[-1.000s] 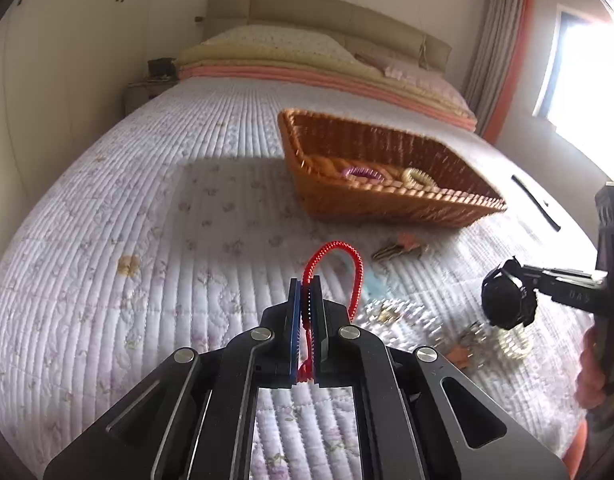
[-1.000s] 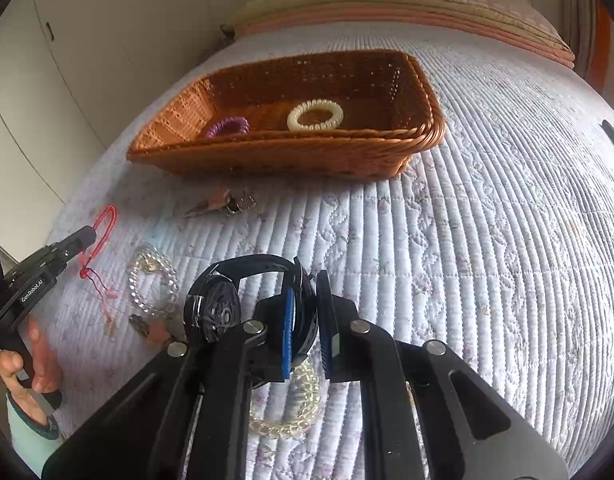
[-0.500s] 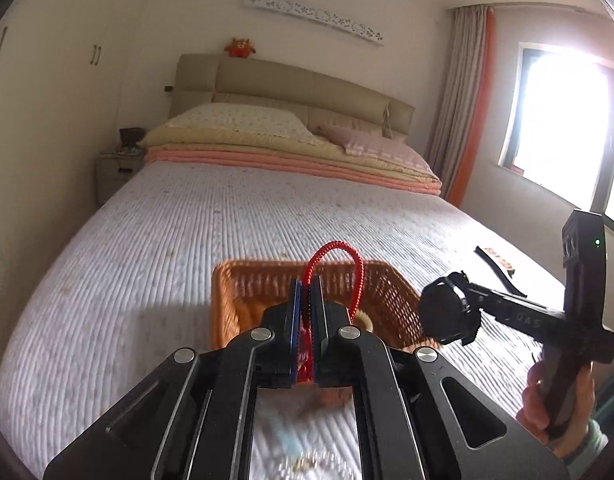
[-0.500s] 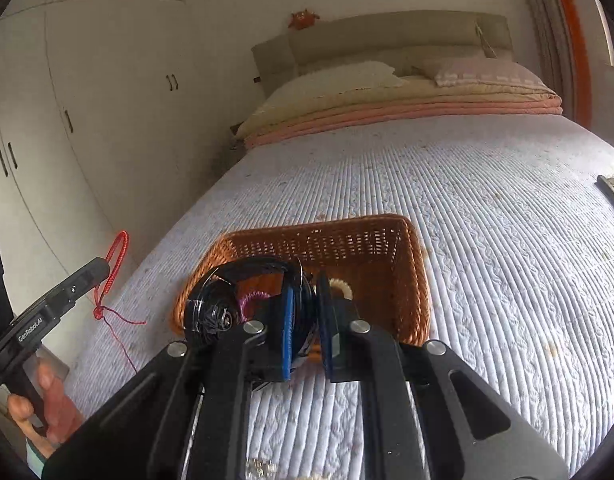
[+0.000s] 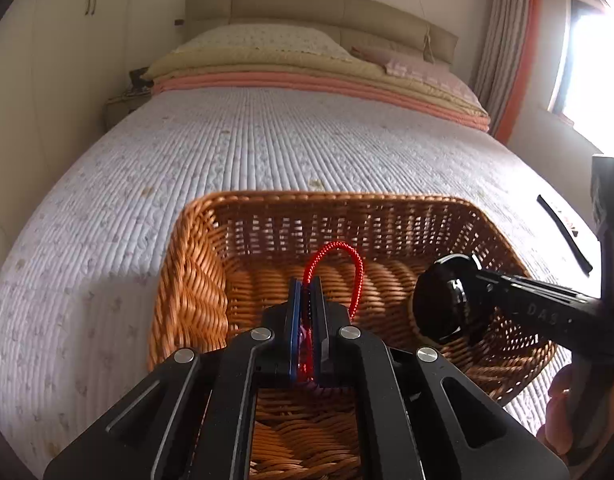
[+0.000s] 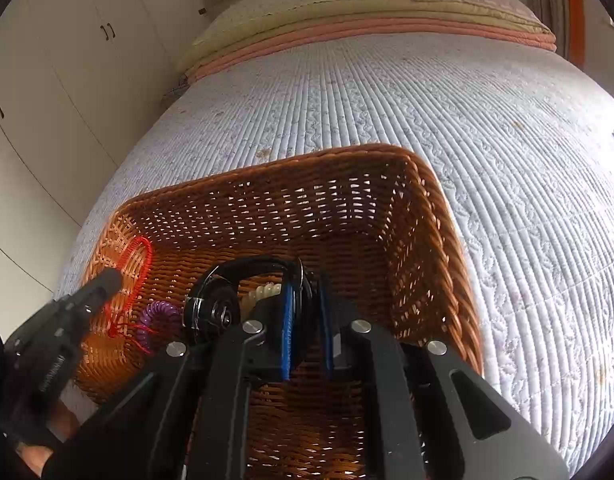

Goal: Organize jewelry
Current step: 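Carry the red bracelet and black watch into the basket and release both, then grasp a clear bead bracelet with the left tool while the right grasps another, then lower both bead bracelets into the basket and open both tools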

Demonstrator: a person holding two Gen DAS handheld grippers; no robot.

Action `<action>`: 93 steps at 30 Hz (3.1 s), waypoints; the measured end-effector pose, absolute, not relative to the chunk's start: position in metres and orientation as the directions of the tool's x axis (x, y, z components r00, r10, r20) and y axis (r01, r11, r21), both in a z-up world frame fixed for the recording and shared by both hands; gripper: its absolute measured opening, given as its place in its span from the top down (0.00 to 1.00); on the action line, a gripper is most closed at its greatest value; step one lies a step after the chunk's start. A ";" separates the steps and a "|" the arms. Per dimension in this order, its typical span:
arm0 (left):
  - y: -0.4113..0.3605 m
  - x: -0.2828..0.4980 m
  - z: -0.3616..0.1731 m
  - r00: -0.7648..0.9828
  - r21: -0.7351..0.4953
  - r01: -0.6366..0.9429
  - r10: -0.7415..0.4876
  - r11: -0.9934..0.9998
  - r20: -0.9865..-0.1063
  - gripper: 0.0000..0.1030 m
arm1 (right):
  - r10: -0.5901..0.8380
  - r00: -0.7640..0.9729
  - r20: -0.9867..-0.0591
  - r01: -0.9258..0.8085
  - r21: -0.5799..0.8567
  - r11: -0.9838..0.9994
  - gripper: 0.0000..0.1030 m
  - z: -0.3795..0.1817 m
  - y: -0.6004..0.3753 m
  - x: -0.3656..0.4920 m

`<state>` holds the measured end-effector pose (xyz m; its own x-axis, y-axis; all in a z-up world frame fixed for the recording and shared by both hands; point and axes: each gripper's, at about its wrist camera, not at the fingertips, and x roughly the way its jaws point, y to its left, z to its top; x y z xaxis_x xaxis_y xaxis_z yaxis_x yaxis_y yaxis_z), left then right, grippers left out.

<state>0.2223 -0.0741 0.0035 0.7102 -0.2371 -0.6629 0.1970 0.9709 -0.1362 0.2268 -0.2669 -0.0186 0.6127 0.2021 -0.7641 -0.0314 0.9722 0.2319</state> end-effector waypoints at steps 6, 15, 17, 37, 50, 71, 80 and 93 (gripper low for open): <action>-0.065 0.199 0.020 0.727 -0.166 0.222 -0.277 0.961 -0.629 0.70 | 0.188 0.647 -0.739 -0.026 0.225 0.974 0.55 0.000 -0.267 0.211; -0.028 0.098 0.075 0.775 -0.245 0.282 -0.371 0.928 -0.511 0.67 | 0.269 0.718 -0.642 -0.135 0.252 0.958 0.55 0.056 -0.271 0.122; -0.018 0.074 0.078 0.778 -0.272 0.279 -0.383 0.921 -0.498 0.67 | 0.268 0.728 -0.630 -0.159 0.226 0.961 0.55 0.066 -0.266 0.091; -0.004 0.034 -0.036 0.624 -0.349 0.173 -0.376 0.921 -0.685 0.67 | 0.263 0.614 -0.744 -0.180 0.193 0.965 0.64 -0.045 -0.268 -0.004; -0.045 0.061 -0.049 0.605 -0.166 0.137 -0.215 0.977 -0.766 0.64 | 0.225 0.635 -0.739 -0.190 0.133 0.973 0.65 -0.048 -0.259 -0.010; -0.031 0.036 -0.047 0.623 -0.075 0.164 -0.162 0.984 -0.765 0.70 | 0.204 0.656 -0.727 -0.216 0.078 0.973 0.92 -0.048 -0.250 -0.017; -0.013 0.020 -0.030 0.687 -0.184 0.177 -0.255 0.967 -0.680 0.94 | 0.236 0.692 -0.682 -0.242 0.089 0.966 0.92 -0.038 -0.251 -0.028; -0.013 0.002 0.052 0.776 -0.279 0.353 -0.446 0.893 -0.446 0.94 | 0.260 0.734 -0.628 -0.271 0.080 0.959 0.92 -0.004 -0.246 -0.027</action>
